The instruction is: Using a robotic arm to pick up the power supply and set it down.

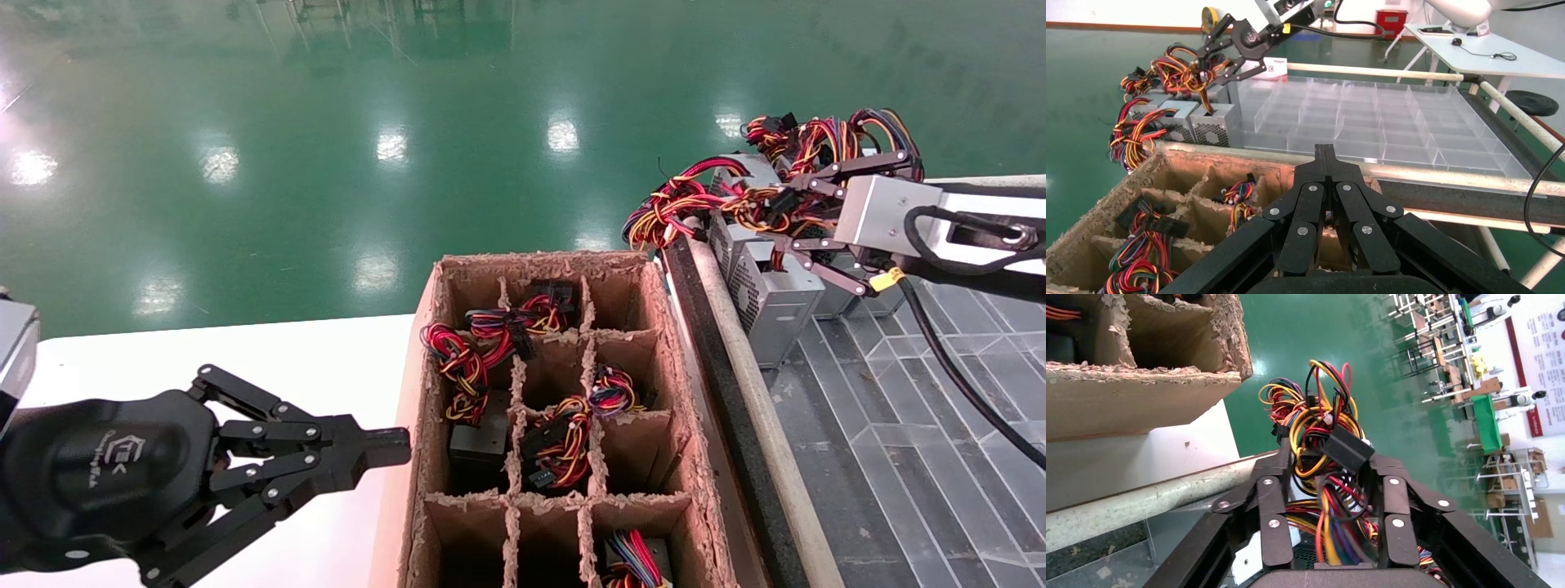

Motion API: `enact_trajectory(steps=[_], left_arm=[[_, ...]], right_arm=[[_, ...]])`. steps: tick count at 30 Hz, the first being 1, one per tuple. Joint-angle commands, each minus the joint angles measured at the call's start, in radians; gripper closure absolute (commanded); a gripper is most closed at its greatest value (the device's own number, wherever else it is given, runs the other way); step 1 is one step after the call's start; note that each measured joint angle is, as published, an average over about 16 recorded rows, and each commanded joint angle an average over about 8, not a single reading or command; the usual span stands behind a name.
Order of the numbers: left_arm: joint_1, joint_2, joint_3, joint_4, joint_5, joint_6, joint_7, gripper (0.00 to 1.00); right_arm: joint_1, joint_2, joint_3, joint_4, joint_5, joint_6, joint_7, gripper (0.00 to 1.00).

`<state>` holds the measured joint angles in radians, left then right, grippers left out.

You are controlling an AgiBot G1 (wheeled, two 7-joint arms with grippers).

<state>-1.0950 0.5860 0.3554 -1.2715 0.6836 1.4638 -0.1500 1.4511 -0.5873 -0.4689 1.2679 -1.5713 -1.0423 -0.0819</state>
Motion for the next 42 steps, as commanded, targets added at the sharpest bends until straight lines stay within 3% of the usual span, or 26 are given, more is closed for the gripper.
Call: enact_trajectory(steps=[1, 14, 22, 35, 42], left_arm=[[0.000, 0.000, 0.000, 0.000, 0.000, 0.000, 0.000, 1.00], [0.000, 0.000, 0.000, 0.000, 0.000, 0.000, 0.000, 1.00], [0.000, 0.000, 0.000, 0.000, 0.000, 0.000, 0.000, 1.00], [0.000, 0.000, 0.000, 0.000, 0.000, 0.000, 0.000, 1.00], [0.000, 0.000, 0.001, 0.000, 0.000, 0.000, 0.000, 1.00]], right_arm=[[0.004, 0.000, -0.004, 0.004, -0.006, -0.008, 0.001, 0.00], [0.030, -0.009, 0.018, 0.006, 0.043, -0.016, 0.027, 0.00], [0.088, -0.013, 0.035, -0.021, 0.102, -0.070, 0.058, 0.00], [0.247, -0.051, 0.096, -0.082, 0.155, -0.067, -0.035, 0.00], [0.200, -0.048, 0.109, -0.079, 0.220, -0.100, -0.010, 0.00]])
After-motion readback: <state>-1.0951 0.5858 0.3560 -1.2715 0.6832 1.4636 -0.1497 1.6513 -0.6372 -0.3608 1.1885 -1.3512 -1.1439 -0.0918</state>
